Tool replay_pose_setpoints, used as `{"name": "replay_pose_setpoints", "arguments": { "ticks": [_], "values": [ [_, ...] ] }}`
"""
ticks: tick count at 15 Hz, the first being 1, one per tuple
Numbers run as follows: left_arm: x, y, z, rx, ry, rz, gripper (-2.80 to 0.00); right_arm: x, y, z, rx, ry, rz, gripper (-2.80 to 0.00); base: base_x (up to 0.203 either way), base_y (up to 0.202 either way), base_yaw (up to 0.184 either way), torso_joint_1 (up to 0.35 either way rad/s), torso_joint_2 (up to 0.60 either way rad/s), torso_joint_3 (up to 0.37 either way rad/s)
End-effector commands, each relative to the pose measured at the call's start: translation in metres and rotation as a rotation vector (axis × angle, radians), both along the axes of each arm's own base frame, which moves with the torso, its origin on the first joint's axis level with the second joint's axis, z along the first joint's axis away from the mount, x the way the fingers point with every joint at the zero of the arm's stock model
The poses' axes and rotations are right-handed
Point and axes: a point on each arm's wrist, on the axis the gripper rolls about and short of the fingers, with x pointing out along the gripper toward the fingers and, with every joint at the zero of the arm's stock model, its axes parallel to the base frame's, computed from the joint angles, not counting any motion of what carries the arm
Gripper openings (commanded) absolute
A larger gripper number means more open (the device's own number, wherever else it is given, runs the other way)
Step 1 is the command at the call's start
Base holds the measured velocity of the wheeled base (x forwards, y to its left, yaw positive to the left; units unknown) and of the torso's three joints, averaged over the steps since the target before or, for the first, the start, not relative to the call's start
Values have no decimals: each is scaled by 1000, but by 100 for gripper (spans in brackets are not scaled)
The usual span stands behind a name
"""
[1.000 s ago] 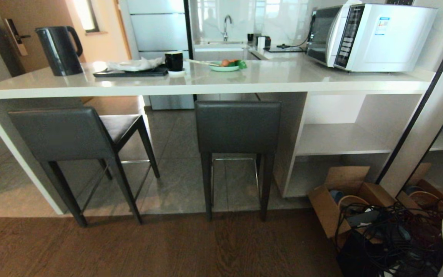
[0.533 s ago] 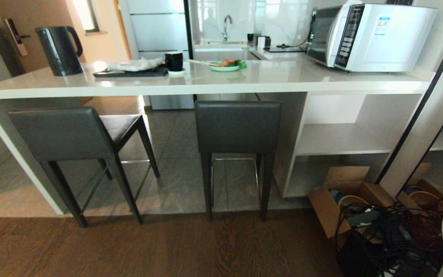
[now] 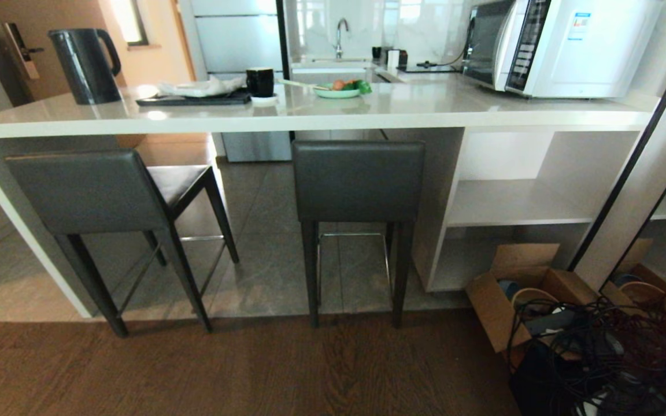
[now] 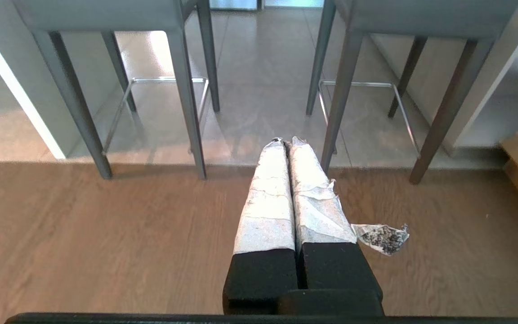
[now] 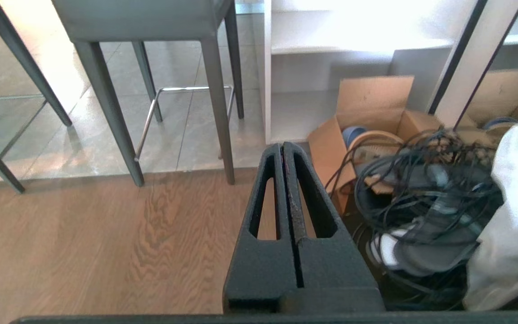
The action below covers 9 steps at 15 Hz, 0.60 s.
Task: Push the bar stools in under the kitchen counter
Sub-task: Pull the gray chair out from under the dining table
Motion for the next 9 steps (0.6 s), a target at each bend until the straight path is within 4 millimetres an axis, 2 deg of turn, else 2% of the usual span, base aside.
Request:
{"name": "replay_pose_setpoints", "arguments": {
  "ticks": [1, 6, 9],
  "values": [
    [0, 0, 0, 0, -1, 0, -280, 0, 0, 0, 0, 0, 0, -280, 0, 0, 0, -141, 447, 285],
    [0, 0, 0, 0, -1, 0, -280, 0, 0, 0, 0, 0, 1, -280, 0, 0, 0, -128, 448, 312],
    [0, 0, 0, 0, -1, 0, -280, 0, 0, 0, 0, 0, 0, -280, 0, 0, 0, -40, 159, 113]
  ]
}}
